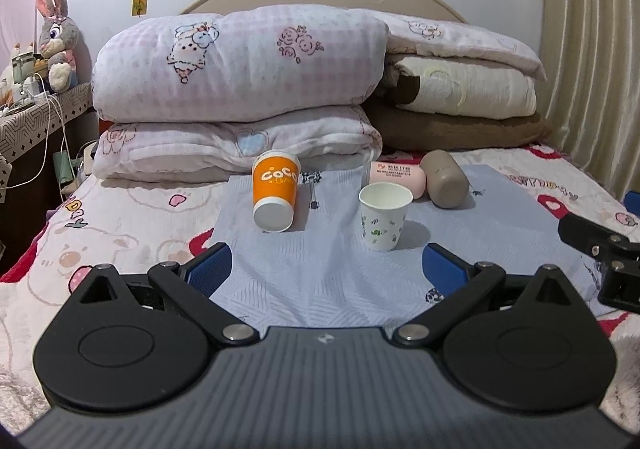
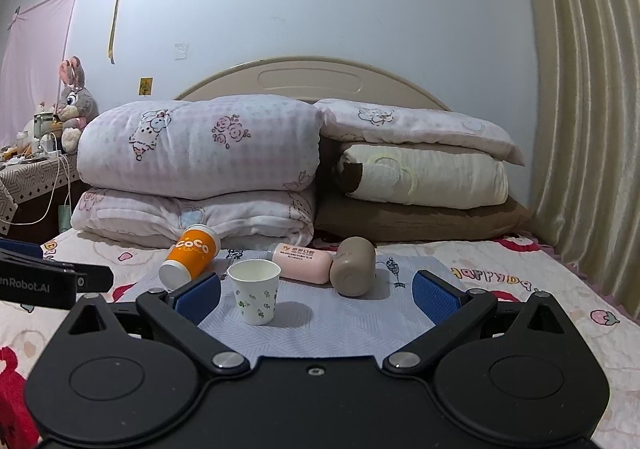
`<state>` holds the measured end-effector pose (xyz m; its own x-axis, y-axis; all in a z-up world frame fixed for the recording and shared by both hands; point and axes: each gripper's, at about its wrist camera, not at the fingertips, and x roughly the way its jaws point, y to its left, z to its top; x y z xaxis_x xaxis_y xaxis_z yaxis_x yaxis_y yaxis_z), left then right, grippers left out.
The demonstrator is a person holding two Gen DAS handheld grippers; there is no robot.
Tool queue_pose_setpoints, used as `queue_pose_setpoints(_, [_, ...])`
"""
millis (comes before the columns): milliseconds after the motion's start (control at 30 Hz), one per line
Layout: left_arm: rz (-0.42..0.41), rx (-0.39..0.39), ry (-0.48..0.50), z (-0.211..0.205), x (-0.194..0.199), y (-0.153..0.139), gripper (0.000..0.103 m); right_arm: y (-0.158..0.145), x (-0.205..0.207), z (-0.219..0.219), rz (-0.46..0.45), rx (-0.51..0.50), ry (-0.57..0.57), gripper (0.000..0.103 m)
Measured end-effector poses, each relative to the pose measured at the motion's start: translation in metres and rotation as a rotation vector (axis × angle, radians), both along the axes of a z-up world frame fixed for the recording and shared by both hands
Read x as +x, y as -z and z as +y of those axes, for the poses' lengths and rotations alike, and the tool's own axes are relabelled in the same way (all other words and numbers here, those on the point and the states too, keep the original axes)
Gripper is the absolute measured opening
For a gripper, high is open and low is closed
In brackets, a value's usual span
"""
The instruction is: Flip cup upright
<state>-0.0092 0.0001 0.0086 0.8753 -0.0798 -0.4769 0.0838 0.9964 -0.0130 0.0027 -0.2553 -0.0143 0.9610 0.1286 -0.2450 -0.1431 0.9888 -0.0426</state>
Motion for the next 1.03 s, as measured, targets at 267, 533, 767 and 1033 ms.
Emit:
queue_pose_setpoints(267, [0.003,0.016,-0.004,-0.0001,-0.0001,0.0020,0.103,0.0007,-0.0001,-0.0006,0.005,0.002,0.002,0.103])
queue_pose_setpoints(533, [0.019,0.008,-0.021,0.0015,0.0017,0.0022,0.103,0.0021,0.0001,0.0004,0.009,0.000,0.003,0.103])
queue_pose_setpoints(767, [0.011,0.030,-0.033,-0.0009,0.0019,0.0022,0.103,0.0037,-0.0007,0.0021,0.011,-0.006,0.002,0.103])
queue_pose_setpoints(1033, [-0.003,0.038,-0.038,-0.0029,-0.0005,0.0000,0.103,0.0039,-0.0005,0.0029,0.016,-0.010,0.006,0.103])
